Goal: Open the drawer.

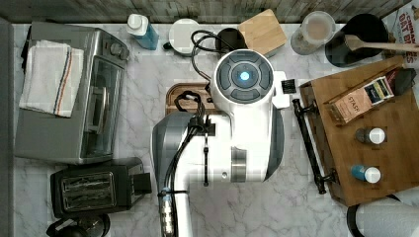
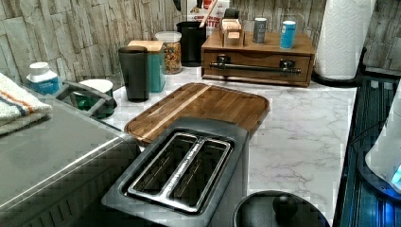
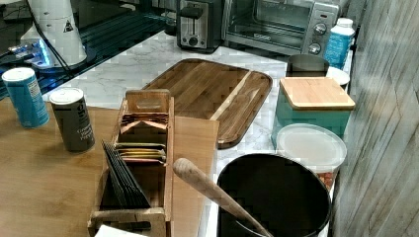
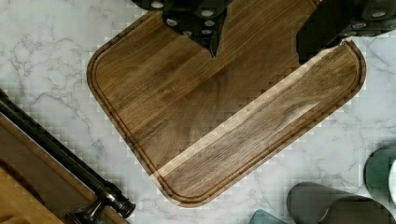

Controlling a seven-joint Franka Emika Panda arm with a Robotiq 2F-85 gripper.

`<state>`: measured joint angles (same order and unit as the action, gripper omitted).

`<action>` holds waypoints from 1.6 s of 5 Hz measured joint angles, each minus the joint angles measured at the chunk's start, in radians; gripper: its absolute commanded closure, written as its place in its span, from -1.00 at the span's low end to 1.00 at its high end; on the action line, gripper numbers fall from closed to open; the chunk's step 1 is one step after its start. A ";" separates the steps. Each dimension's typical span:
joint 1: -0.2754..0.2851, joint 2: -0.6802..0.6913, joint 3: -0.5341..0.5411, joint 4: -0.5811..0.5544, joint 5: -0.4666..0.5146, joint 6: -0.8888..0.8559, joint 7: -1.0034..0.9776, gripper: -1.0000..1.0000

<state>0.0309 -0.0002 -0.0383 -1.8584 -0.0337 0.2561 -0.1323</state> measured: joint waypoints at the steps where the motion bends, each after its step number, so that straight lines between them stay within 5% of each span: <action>1: 0.001 0.000 0.000 -0.008 0.000 0.021 0.000 -1.00; 3: 0.002 -0.003 0.000 -0.054 -0.004 0.075 -0.034 -1.00; 6: 0.002 -0.117 -0.029 -0.327 -0.003 0.200 -0.757 -1.00; 8: -0.036 -0.161 -0.096 -0.456 -0.026 0.413 -1.013 -1.00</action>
<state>-0.0054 -0.1610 -0.1340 -2.3145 -0.0594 0.6694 -1.1455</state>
